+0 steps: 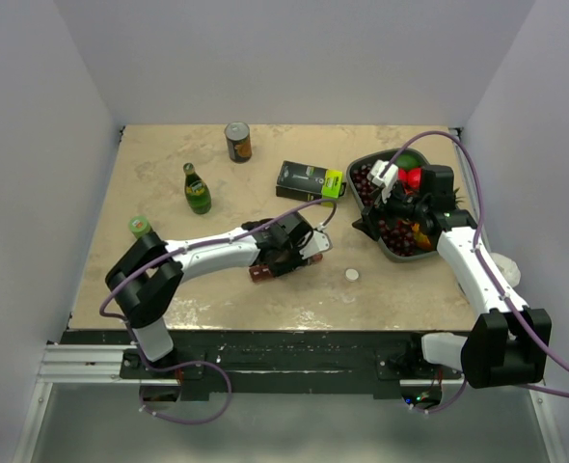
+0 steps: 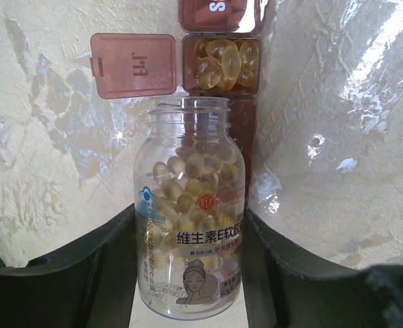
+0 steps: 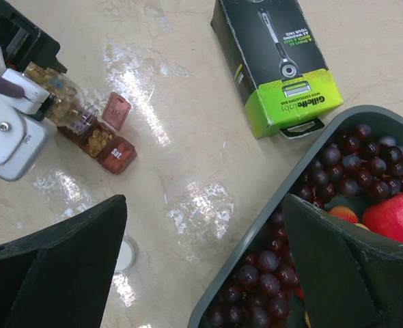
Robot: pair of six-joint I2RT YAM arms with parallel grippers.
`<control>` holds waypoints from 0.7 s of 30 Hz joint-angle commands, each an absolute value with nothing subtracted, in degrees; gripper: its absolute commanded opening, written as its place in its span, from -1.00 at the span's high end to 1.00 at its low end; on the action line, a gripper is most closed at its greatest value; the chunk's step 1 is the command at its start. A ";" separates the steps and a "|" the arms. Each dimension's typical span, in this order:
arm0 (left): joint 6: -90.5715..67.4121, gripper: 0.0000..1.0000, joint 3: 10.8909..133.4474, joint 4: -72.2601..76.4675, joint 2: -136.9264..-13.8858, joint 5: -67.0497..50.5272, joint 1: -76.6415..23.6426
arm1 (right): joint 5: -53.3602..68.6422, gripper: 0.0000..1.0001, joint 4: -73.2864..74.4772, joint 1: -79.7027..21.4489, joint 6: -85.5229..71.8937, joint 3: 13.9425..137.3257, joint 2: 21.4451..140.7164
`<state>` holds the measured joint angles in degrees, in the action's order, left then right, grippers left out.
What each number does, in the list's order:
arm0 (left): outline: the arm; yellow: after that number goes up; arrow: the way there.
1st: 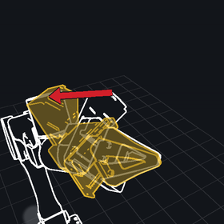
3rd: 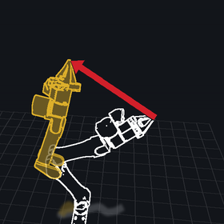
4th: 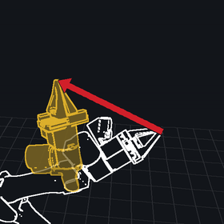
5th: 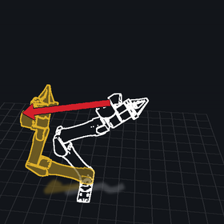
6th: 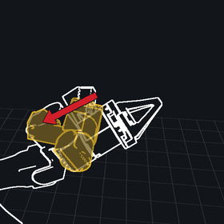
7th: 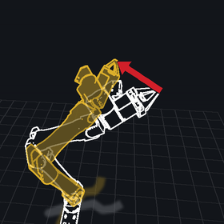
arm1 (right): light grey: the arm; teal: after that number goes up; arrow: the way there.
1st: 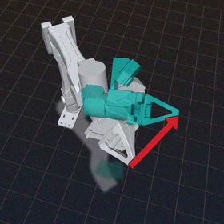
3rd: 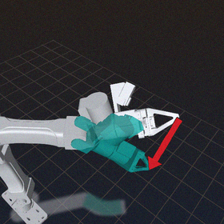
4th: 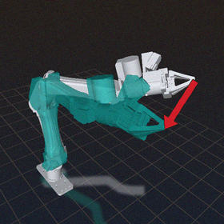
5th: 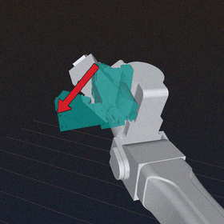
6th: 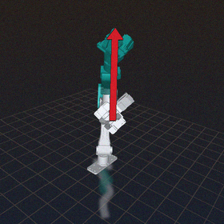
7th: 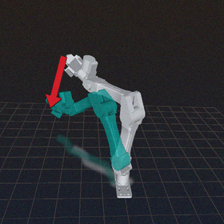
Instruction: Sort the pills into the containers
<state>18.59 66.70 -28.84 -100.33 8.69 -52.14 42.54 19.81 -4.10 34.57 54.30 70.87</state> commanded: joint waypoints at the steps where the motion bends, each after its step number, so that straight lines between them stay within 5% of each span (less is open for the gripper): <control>1: 16.79 1.00 64.61 -22.68 -96.33 6.60 -50.89 | 42.45 -0.98 19.51 -3.78 35.33 55.81 70.84; 21: 15.64 1.00 50.64 -2.49 -85.44 -2.63 -46.41 | 42.28 -0.98 19.60 -3.78 35.42 55.72 71.19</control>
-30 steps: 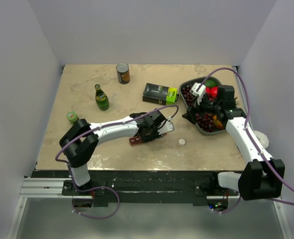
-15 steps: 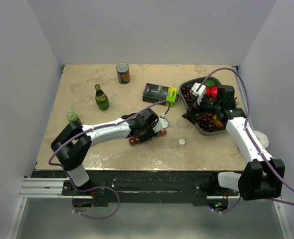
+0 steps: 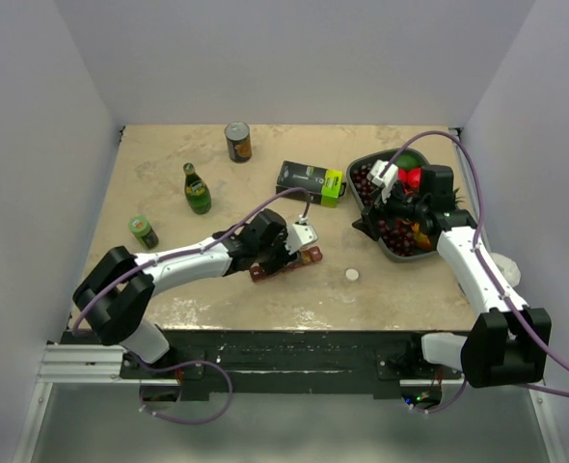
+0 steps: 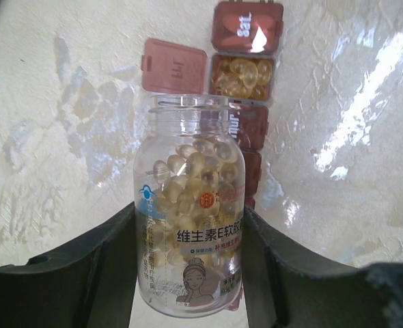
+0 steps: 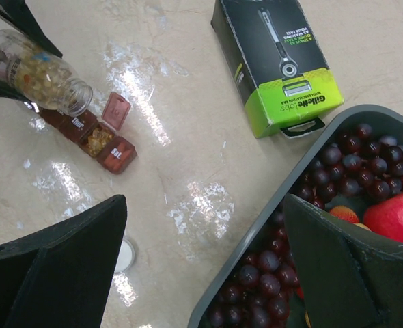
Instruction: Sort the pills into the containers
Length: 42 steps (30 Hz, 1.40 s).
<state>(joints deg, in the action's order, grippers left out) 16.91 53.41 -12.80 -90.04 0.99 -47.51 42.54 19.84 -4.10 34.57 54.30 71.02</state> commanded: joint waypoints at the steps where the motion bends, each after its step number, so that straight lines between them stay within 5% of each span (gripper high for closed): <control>1: 15.47 1.00 49.76 -0.98 -84.65 -2.98 -46.41 | 42.28 -0.98 19.51 -3.78 35.42 55.81 71.28; 8: 12.58 1.00 37.20 22.55 -73.06 -8.61 -45.88 | 42.63 -0.98 19.77 -3.69 36.30 55.55 71.54; 22: -12.03 1.00 2.20 108.87 -67.67 -23.02 -43.86 | 55.88 -0.98 22.57 -3.69 45.33 54.14 69.43; 29: -11.87 1.00 0.62 107.93 -62.77 -28.39 -42.89 | 62.24 -0.98 62.84 -8.25 80.16 67.24 85.86; 34: -9.68 1.00 0.09 102.84 -59.42 -30.76 -42.71 | 42.12 -0.98 37.20 -17.83 60.85 56.54 77.44; 42: -4.66 1.00 1.93 85.01 -52.12 -31.81 -42.89 | 32.36 -0.98 34.46 -19.34 65.56 52.74 80.06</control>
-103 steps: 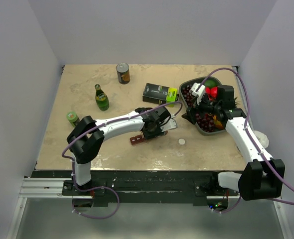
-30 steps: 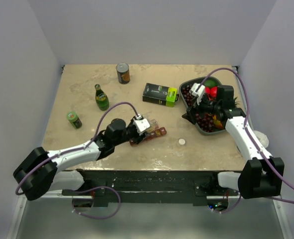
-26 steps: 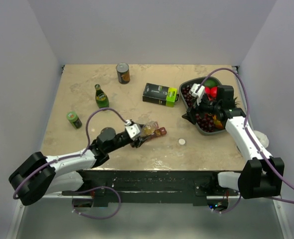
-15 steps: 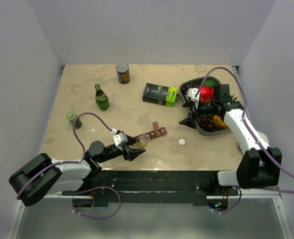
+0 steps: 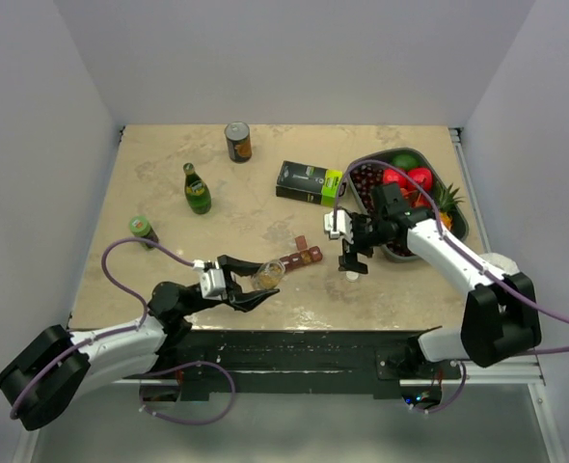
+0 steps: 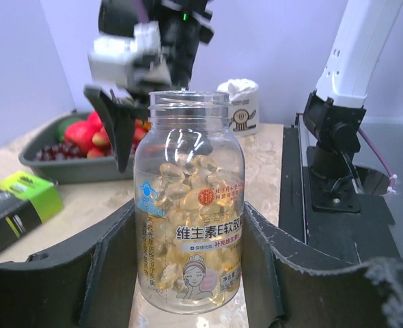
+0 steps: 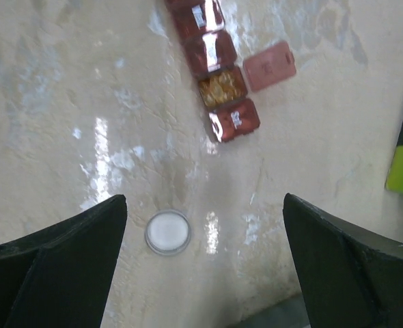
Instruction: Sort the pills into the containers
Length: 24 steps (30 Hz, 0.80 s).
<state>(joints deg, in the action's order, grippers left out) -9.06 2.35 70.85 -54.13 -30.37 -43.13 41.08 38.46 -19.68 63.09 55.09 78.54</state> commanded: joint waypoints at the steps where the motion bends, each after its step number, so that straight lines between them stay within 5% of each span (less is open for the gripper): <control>1: -4.31 1.00 2.11 84.56 -52.03 -31.90 -42.98 | 31.47 -0.98 34.37 -19.34 66.70 52.13 81.20; 24: -0.26 1.00 3.08 69.26 -45.79 -28.57 -46.40 | 18.90 -0.92 31.12 -26.46 68.12 44.04 82.79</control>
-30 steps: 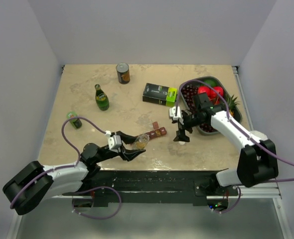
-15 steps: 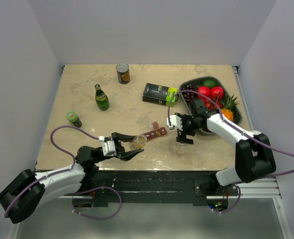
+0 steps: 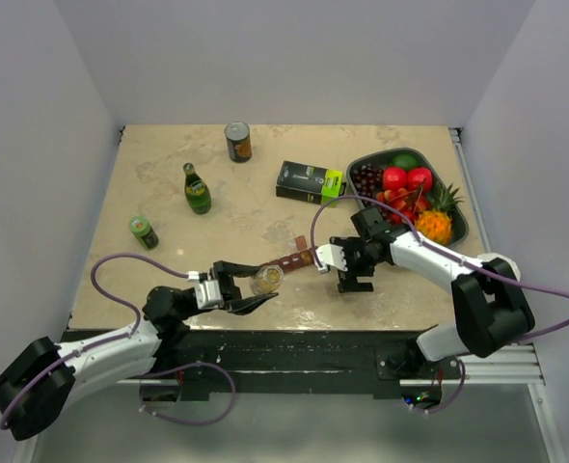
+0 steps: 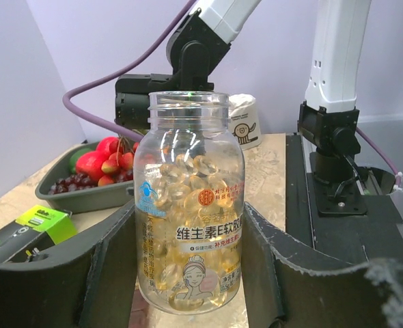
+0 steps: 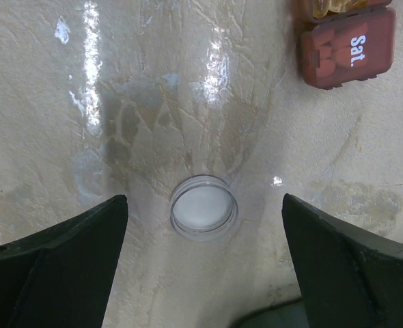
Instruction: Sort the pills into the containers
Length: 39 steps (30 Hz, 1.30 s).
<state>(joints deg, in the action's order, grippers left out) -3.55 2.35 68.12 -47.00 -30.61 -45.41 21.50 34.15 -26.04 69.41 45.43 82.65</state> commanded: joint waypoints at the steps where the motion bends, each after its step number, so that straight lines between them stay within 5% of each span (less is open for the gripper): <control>1: -0.26 1.00 3.16 69.00 -45.53 -28.48 -46.49 | 17.85 -0.89 30.42 -26.54 67.59 43.77 82.97; 17: 2.11 1.00 3.87 66.01 -44.83 -27.69 -47.11 | 12.22 0.09 23.03 -26.54 50.03 49.04 90.34; 20: 2.20 1.00 3.96 65.48 -44.56 -27.60 -47.20 | 12.57 0.11 23.20 -26.46 47.82 51.76 91.67; 23: 2.46 1.00 3.95 64.69 -44.03 -27.16 -47.29 | 14.06 -0.41 24.95 -26.46 45.79 54.22 91.41; 27: 2.90 1.00 3.96 63.72 -43.24 -26.63 -47.55 | 17.04 -0.62 28.47 -25.75 44.65 56.77 86.85; 31: 2.99 1.00 4.13 63.72 -43.59 -26.63 -47.55 | 18.98 -0.51 31.46 -25.66 43.51 56.08 81.84; 35: 2.90 1.00 4.22 63.46 -43.68 -26.81 -47.55 | 19.69 -0.08 31.47 -25.75 41.67 53.44 81.82; 39: 2.90 1.00 4.31 63.28 -43.51 -26.81 -47.55 | 18.37 0.13 30.59 -25.66 39.91 51.77 84.54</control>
